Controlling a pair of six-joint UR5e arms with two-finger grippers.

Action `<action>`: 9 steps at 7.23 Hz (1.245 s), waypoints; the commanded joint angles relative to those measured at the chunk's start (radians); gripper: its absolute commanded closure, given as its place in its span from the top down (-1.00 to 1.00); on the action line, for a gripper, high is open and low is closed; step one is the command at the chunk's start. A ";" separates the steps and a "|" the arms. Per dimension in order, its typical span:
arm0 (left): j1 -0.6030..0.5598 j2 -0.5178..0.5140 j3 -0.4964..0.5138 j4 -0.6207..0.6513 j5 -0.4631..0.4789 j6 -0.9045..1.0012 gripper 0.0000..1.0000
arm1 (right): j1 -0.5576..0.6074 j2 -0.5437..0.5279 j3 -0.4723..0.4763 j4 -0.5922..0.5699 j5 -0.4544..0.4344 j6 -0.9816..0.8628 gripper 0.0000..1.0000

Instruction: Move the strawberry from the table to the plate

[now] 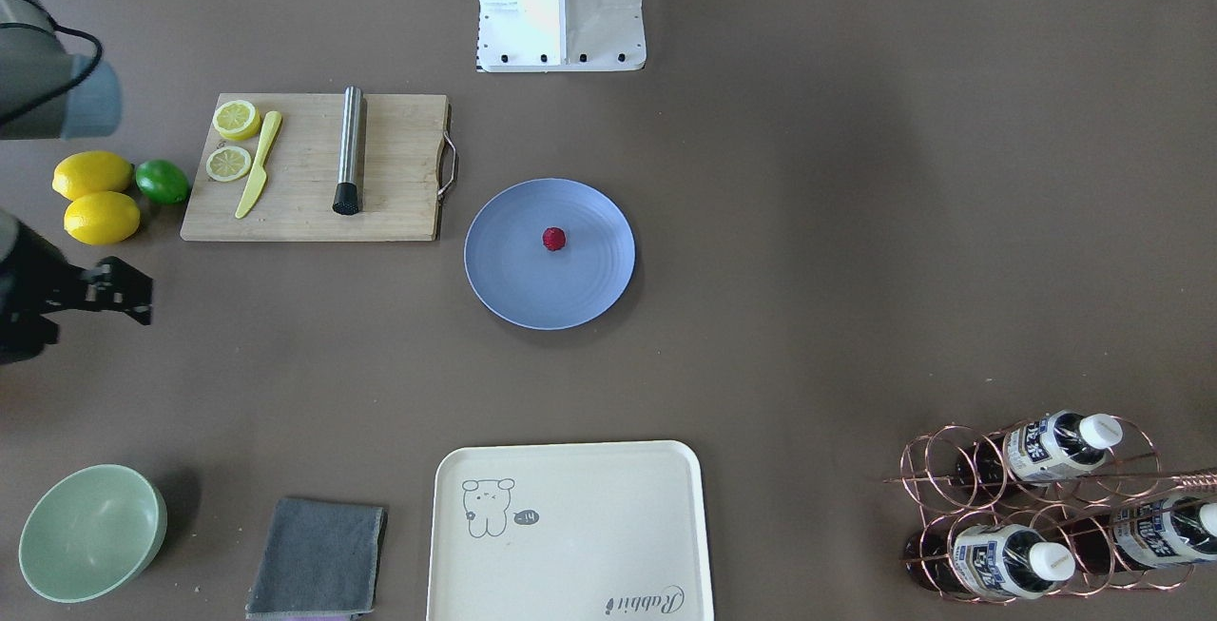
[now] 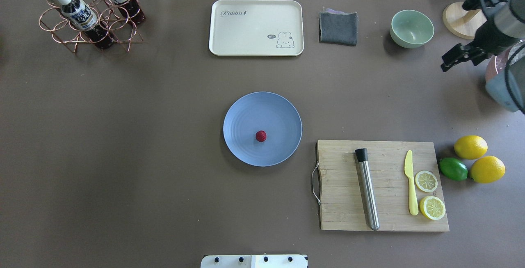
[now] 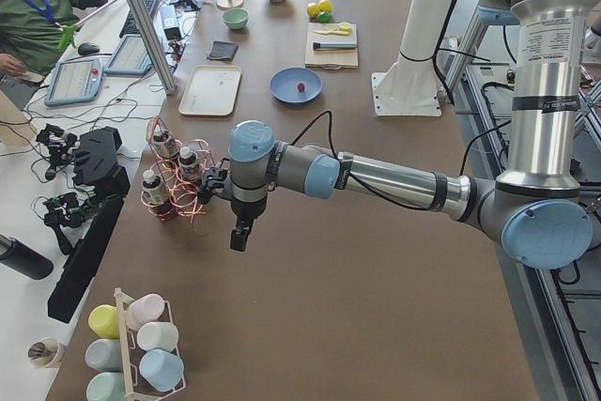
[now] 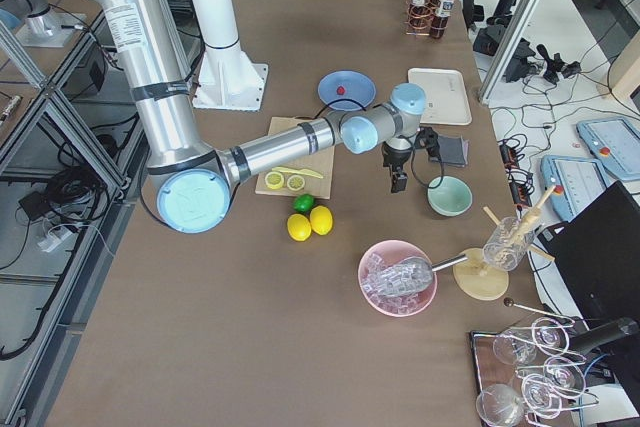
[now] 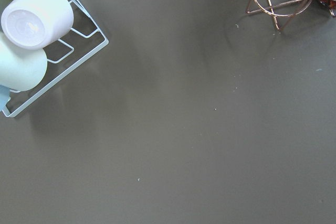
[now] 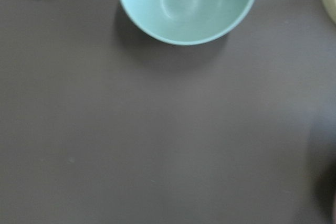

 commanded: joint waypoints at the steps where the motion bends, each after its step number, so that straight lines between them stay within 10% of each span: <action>1: -0.010 0.019 0.022 0.006 -0.001 0.107 0.96 | 0.187 -0.108 -0.014 -0.006 0.056 -0.235 1.00; 9: -0.061 0.035 0.053 0.008 -0.096 0.106 0.96 | 0.374 -0.219 -0.060 -0.003 0.112 -0.385 1.00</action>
